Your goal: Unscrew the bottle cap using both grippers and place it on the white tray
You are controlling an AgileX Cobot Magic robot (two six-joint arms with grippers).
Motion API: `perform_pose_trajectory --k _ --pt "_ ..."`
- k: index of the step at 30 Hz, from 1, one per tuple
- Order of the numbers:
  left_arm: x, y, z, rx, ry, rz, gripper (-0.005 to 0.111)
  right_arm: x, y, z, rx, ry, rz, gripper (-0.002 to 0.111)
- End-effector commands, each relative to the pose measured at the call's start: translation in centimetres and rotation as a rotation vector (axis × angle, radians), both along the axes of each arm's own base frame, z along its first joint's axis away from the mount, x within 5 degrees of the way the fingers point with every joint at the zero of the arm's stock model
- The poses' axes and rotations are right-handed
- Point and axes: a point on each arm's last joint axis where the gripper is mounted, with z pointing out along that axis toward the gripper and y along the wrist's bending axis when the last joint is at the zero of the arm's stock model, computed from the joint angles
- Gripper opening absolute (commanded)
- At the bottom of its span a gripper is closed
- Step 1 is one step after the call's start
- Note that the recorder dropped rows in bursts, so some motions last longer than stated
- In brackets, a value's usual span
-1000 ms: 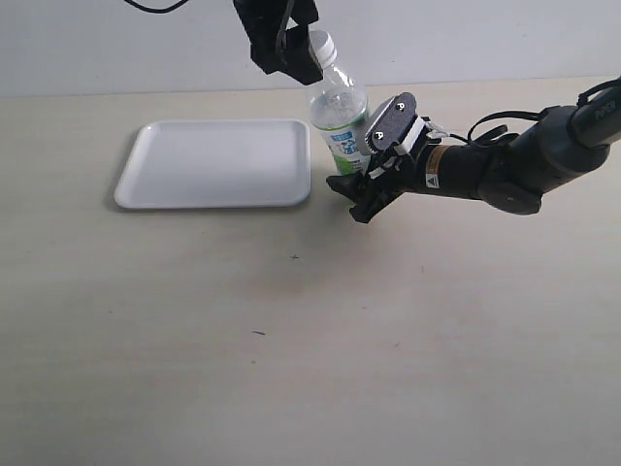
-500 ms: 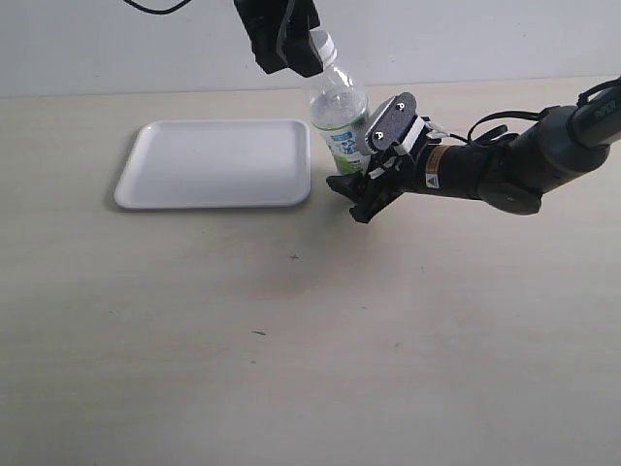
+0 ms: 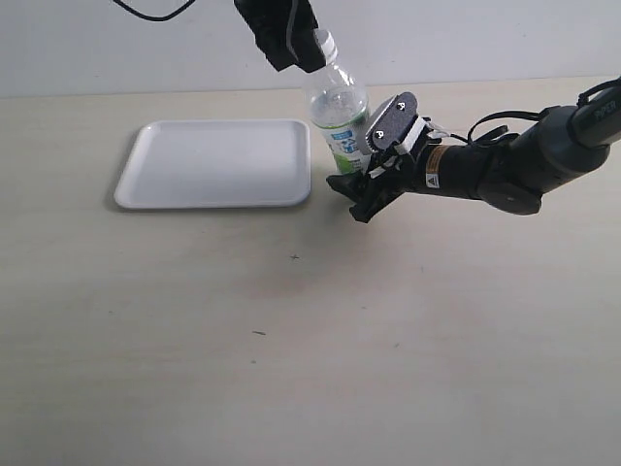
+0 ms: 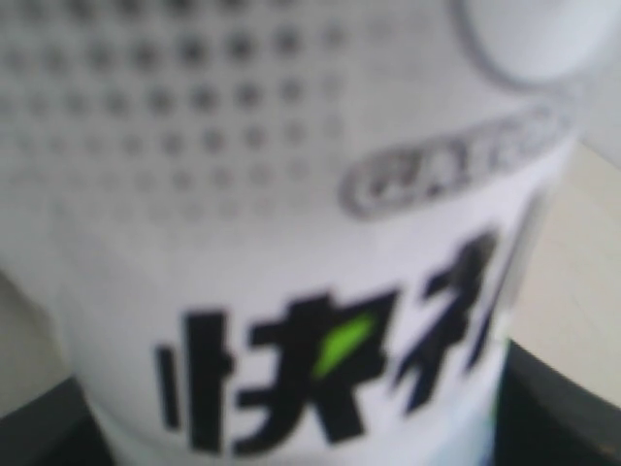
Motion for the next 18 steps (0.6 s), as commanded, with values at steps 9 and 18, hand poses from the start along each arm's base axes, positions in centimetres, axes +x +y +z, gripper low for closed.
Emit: perform_pose_trajectory --k 9,18 --pt "-1.0 -0.2 1.1 -0.162 0.295 0.454 0.0 0.0 0.0 0.1 -0.03 -0.001 0.011 0.0" --pt "-2.0 -1.2 1.5 -0.191 0.358 0.678 0.0 0.0 0.0 0.1 -0.03 -0.001 0.011 0.0"
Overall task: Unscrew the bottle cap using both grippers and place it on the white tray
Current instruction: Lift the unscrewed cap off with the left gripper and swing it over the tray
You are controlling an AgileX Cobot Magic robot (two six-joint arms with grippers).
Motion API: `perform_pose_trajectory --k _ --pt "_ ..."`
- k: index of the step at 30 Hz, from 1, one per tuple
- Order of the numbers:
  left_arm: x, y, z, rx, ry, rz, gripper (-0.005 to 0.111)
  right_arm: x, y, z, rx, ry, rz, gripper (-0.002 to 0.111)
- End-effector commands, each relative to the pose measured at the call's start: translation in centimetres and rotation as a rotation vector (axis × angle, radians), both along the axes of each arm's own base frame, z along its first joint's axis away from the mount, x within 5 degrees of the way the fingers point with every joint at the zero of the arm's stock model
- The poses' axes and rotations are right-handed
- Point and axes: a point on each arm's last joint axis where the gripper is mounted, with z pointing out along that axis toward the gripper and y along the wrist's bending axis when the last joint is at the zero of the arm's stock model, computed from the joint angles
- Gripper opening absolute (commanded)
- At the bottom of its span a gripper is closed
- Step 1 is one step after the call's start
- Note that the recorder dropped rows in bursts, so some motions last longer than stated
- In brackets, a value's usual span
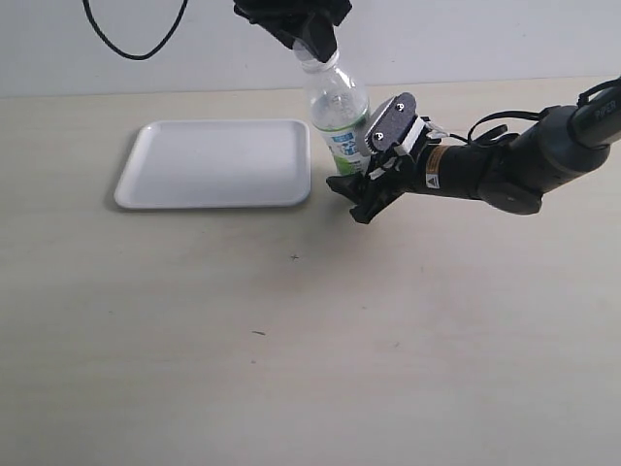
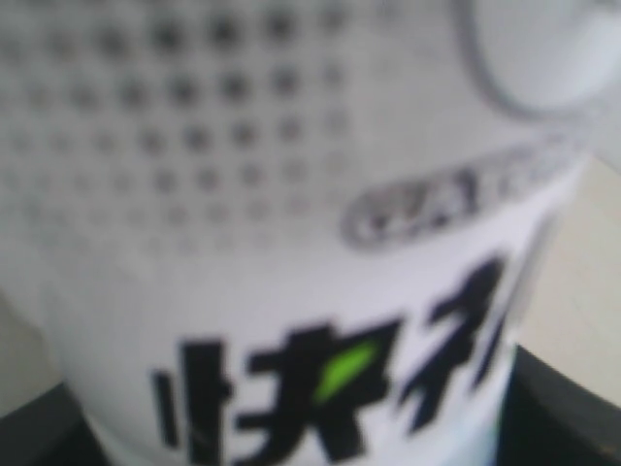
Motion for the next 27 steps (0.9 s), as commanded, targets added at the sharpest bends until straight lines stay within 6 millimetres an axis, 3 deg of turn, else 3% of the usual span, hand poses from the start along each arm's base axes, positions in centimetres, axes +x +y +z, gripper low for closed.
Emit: perform_pose_trajectory --k 1,17,27 --pt "-0.8 -0.5 0.6 -0.01 0.041 0.118 0.0 0.0 0.0 0.1 -0.019 0.007 0.0 0.0" --pt "-0.5 -1.2 1.2 -0.183 0.115 0.313 0.0 0.0 0.0 0.1 -0.019 0.007 -0.001 0.0" --pt "-0.3 0.5 3.5 -0.226 0.058 0.341 0.0 0.1 -0.1 0.1 0.009 0.023 -0.027 0.0"
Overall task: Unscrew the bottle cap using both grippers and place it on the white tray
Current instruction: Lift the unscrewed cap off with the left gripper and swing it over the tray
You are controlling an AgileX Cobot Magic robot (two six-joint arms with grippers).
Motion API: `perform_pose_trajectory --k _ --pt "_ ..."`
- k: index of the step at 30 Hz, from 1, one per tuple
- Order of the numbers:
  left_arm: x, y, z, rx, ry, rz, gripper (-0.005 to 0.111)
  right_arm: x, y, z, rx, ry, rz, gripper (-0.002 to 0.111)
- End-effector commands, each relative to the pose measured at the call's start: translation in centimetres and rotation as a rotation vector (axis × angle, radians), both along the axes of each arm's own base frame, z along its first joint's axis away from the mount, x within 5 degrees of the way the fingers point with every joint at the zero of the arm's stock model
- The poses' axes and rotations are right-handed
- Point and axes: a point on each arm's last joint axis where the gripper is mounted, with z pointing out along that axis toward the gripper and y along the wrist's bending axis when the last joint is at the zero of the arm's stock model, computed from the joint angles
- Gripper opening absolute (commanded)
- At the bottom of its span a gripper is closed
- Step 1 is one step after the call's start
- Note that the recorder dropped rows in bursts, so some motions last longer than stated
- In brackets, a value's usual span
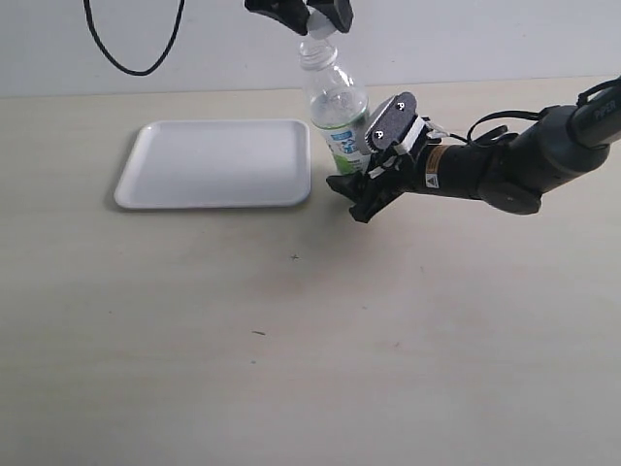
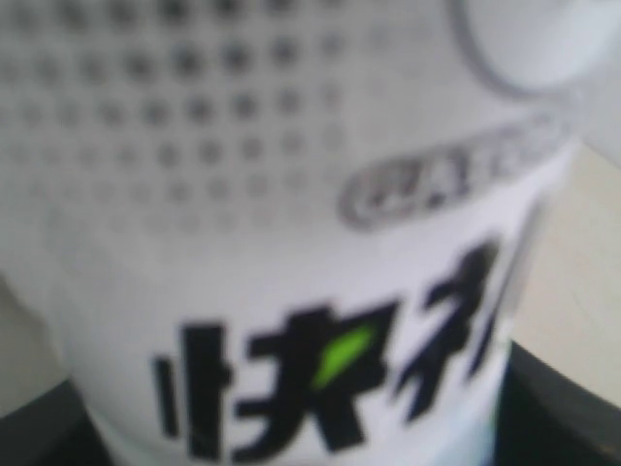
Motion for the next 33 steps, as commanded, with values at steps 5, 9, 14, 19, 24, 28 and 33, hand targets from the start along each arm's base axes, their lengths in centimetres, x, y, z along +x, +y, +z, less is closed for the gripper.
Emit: perform_pose_trajectory --k 5,9,14,19,24,28,33 --pt "0.0 2.2 3.1 -0.054 -0.056 0.047 0.0 0.2 -0.2 0.2 0.041 0.029 -0.069 0.0" --pt "0.3 2.9 3.3 -0.054 -0.061 0.06 0.0 0.4 -0.4 0.3 0.07 0.032 -0.114 0.0" --pt "0.7 3.4 2.5 -0.004 -0.071 0.011 0.0 0.5 -0.4 0.4 0.092 0.043 -0.136 0.0" --pt "1.1 4.1 0.6 0.082 -0.074 -0.061 0.0 0.5 -0.4 0.4 0.092 0.043 -0.136 0.0" --pt "1.7 4.9 -2.1 0.14 -0.067 -0.1 0.0 0.5 -0.4 0.4 0.092 0.043 -0.136 0.0" --pt "2.4 5.8 -4.6 0.171 -0.072 -0.106 0.0 0.5 -0.4 0.4 0.092 0.043 -0.136 0.0" --pt "3.1 6.6 -8.3 0.199 -0.089 -0.088 0.0 0.5 -0.4 0.4 0.091 0.043 -0.134 0.0"
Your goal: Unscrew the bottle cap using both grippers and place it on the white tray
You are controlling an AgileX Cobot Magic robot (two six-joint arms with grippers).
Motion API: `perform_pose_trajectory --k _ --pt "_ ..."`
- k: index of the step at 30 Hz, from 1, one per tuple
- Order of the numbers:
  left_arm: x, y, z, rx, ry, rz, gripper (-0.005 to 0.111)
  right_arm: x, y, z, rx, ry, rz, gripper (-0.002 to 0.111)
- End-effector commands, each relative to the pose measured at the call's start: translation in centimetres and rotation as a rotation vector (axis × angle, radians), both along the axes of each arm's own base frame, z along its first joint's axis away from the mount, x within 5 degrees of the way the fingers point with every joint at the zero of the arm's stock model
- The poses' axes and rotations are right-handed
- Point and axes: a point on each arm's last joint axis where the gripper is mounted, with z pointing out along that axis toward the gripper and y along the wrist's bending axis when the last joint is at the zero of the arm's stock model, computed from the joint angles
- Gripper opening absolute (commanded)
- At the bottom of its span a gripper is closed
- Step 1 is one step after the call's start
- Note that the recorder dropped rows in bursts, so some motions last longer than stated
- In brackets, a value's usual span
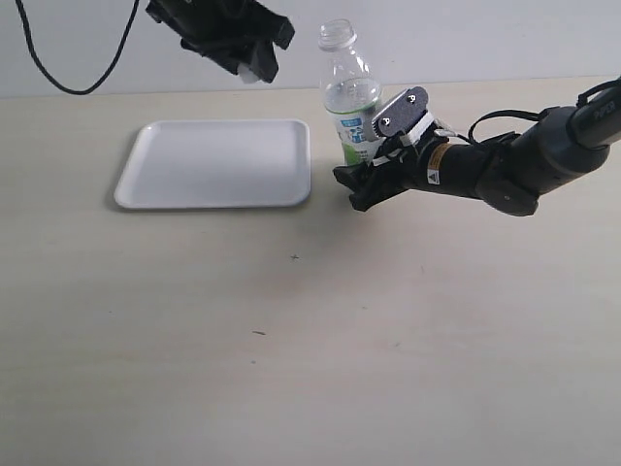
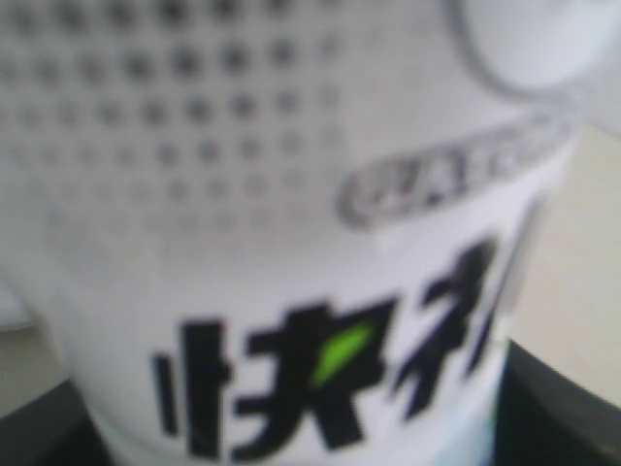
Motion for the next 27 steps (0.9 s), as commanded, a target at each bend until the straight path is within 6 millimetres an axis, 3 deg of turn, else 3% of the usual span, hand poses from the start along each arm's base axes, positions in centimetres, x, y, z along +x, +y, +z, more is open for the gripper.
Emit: perform_pose_trajectory --k 1,8,17,22,27 --pt "0.7 0.6 -3.2 0.036 -0.04 0.01 0.0 0.1 0.1 0.4 0.012 -0.012 0.0 0.0" --pt "1.5 0.9 -8.2 0.146 0.014 0.01 0.0 0.1 0.1 0.4 0.012 -0.012 0.0 0.0" --pt "2.2 1.4 -12.1 0.242 0.048 0.04 0.0 0.1 0.1 0.4 0.014 -0.011 -0.001 0.0" --pt "2.3 1.3 -13.4 0.25 0.066 0.041 0.0 0.1 0.1 0.4 0.014 -0.011 -0.001 0.0" --pt "2.4 1.3 -13.5 0.241 0.056 0.049 0.0 0.1 0.1 0.4 0.015 -0.01 -0.002 0.0"
